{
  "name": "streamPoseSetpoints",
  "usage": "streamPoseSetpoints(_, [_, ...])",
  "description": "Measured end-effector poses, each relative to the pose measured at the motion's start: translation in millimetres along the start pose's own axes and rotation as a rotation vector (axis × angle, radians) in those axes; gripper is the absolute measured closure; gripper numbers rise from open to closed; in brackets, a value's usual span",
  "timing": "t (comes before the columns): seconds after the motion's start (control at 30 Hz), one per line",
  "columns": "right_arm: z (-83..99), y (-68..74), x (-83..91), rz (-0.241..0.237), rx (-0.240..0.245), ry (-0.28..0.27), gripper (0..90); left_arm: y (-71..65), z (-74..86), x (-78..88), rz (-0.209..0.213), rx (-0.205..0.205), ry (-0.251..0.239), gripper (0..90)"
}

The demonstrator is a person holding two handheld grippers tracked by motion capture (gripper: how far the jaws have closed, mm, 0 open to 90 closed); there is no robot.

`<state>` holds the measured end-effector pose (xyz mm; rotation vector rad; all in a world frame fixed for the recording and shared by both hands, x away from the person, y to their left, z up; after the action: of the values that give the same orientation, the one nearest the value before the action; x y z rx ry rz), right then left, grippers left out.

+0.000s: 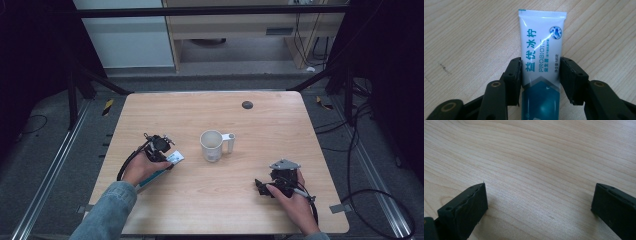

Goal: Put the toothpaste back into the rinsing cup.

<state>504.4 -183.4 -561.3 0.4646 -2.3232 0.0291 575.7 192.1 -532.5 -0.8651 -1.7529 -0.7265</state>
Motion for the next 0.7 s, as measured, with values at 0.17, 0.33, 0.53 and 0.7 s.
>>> streamPoseSetpoints(0.17, [0.0, -0.2, 0.0, 0.001, 0.002, 0.000, 0.6, 0.1, -0.3, -0.7, 0.009, 0.006, 0.004, 52.9])
streamPoseSetpoints(0.33, [0.0, 0.0, 0.0, 0.000, 0.001, 0.000, 0.6, -0.2, -0.7, -0.6, 0.009, 0.005, 0.008, 53.9])
streamPoseSetpoints(0.53, [0.0, 0.0, 0.0, 0.000, 0.000, 0.000, 0.6, -1.0, -0.8, 0.0, 0.017, 0.005, 0.009, 57.4])
streamPoseSetpoints(0.7, [0.0, -0.1, 0.0, 0.000, 0.001, -0.001, 0.6, -1.8, -1.2, 1.1, 0.016, -0.002, 0.014, 60.0])
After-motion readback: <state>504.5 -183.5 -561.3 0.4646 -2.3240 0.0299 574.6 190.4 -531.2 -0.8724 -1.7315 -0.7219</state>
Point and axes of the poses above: each handheld gripper's, and its own axes: x roughly backward along the jaws, z roughly out of its underside, y roughly to its left, the point moved 7 cm from there along -x, roughly forward along the jaws, and after that the axes turned 10 degrees about -x, right-handed, at the moved point
